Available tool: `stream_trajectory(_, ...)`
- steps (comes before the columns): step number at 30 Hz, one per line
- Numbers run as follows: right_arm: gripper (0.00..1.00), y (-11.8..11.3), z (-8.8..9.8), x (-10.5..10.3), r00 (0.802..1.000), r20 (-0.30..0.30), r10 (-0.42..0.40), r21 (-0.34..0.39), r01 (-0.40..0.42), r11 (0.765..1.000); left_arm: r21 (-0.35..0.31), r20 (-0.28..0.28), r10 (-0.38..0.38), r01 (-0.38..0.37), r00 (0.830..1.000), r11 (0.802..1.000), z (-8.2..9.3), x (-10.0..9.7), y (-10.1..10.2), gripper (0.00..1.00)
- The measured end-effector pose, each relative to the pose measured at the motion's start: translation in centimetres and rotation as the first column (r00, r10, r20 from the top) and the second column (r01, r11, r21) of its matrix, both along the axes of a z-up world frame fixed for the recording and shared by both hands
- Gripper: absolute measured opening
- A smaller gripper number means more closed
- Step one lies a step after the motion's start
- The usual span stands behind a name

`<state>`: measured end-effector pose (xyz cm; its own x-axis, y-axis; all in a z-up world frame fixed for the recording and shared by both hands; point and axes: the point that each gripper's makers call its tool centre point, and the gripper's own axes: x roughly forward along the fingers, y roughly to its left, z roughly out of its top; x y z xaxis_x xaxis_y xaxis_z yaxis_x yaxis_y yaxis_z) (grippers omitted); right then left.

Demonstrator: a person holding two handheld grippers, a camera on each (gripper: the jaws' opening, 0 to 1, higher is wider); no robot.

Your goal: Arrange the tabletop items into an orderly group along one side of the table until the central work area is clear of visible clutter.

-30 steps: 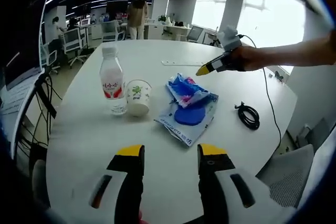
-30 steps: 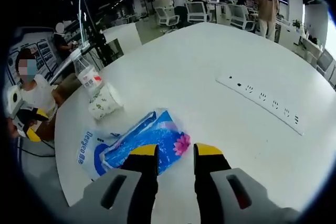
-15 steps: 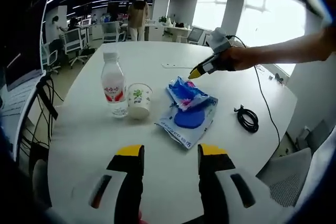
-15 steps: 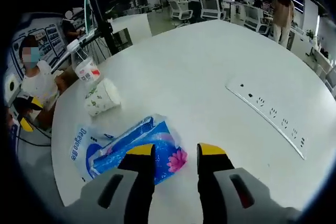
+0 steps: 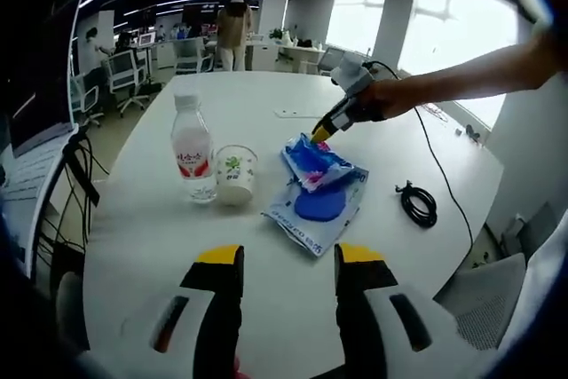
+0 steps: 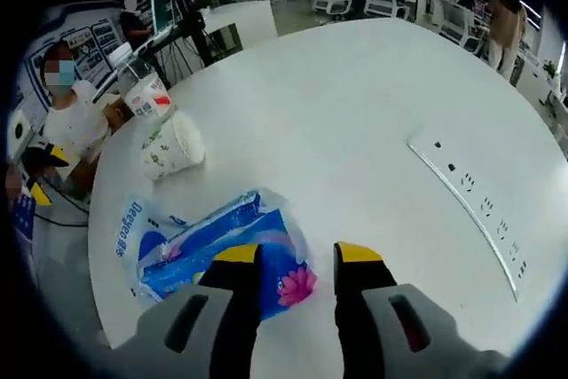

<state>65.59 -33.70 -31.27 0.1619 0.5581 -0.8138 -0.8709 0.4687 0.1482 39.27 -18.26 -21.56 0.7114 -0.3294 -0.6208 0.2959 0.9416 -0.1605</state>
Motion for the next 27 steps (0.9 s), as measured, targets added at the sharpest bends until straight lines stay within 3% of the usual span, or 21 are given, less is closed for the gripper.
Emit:
stream_trajectory(10, 0.02, 0.0, -0.2, -1.0, 0.998, -0.003, 0.059, -0.001, -0.059, 0.998, 0.001, -0.001, -0.003, 0.003, 1.000, 1.000, 0.3, -0.1, -0.2, 0.40)
stream_trajectory(13, 0.00, 0.1, 0.2, -1.5, 0.998, -0.014, 0.054, 0.029, -0.053, 0.998, 0.000, -0.005, -0.004, 0.004, 1.000, 1.000, 0.2, -0.3, -0.4, 0.40)
stream_trajectory(18, 0.00, -0.7, 0.2, -1.6, 0.999, -0.003, 0.053, 0.015, -0.053, 0.999, -0.003, -0.005, -0.013, 0.013, 1.000, 1.000, 0.2, -0.4, -0.7, 0.40)
stream_trajectory(24, 0.00, -1.7, 1.4, -2.0, 0.998, -0.010, -0.054, 0.072, 0.055, 0.996, -0.015, 0.007, -0.019, 0.019, 1.000, 1.000, 0.6, -0.2, -1.2, 0.40)
stream_trajectory(27, 0.00, -2.4, 1.7, -2.3, 0.998, -0.018, -0.064, 0.080, 0.065, 0.995, -0.020, 0.013, -0.020, 0.020, 1.000, 1.000, 0.8, -0.2, -1.3, 0.40)
